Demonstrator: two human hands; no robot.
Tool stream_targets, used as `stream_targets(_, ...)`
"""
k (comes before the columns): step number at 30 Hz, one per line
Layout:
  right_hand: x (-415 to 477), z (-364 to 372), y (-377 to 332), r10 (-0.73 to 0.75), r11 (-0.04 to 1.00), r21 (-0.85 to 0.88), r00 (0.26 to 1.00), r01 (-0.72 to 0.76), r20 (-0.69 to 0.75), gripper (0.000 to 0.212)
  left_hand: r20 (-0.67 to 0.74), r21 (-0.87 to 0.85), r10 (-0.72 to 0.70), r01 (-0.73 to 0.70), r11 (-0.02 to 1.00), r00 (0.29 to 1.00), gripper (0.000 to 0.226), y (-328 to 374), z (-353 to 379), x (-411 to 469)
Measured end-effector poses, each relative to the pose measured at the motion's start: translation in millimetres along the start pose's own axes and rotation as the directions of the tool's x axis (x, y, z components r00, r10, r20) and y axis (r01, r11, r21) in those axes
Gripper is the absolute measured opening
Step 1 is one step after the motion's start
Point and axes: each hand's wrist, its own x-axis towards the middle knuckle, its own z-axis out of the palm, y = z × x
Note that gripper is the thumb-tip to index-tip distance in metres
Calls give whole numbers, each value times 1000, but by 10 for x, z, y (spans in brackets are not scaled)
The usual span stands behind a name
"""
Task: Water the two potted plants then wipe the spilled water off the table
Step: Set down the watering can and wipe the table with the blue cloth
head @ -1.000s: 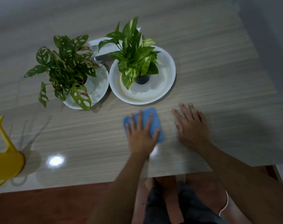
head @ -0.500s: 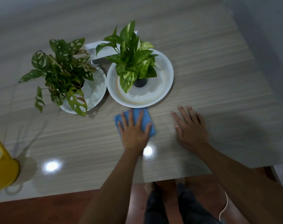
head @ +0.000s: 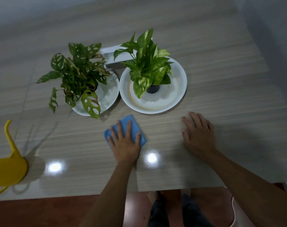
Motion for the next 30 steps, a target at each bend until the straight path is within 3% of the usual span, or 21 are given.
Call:
stream_targets(2,117,30,-121,-2,1000,28,1000,2,-7,56,-1,2,-101,101,995,995,72,-77,-32,-73)
stream_targets(5,189,129,-227,-9,1000,-6,1000,10,13,58,60,-16,-146,147,989,987,75,66,-36,-1)
stream_targets(10,192,153,-210,-12,999,-52,1000,13,17,59,-10,-43,-131,131,990,991,74,197,-103,539)
stream_targets(15,195,142,-202,-23,998,-51,1000,24,13,59,5,-36,-126,126,991,992,74,179,-157,794)
stream_targets(21,200,119,-207,-9,999,-40,1000,10,25,60,-4,-46,-189,188,981,982,70,-104,-115,192)
stream_targets(24,206,121,-205,3,1000,-30,999,-2,34,60,-7,-54,-88,88,995,996,69,71,36,-258)
stream_targets(28,209,124,-203,2,999,-48,999,1,49,61,-8,48,155,-154,987,988,67,-67,-24,177)
stream_targets(30,203,130,-200,7,998,-65,998,-3,67,62,-15,82,108,-106,991,994,67,-394,-113,346)
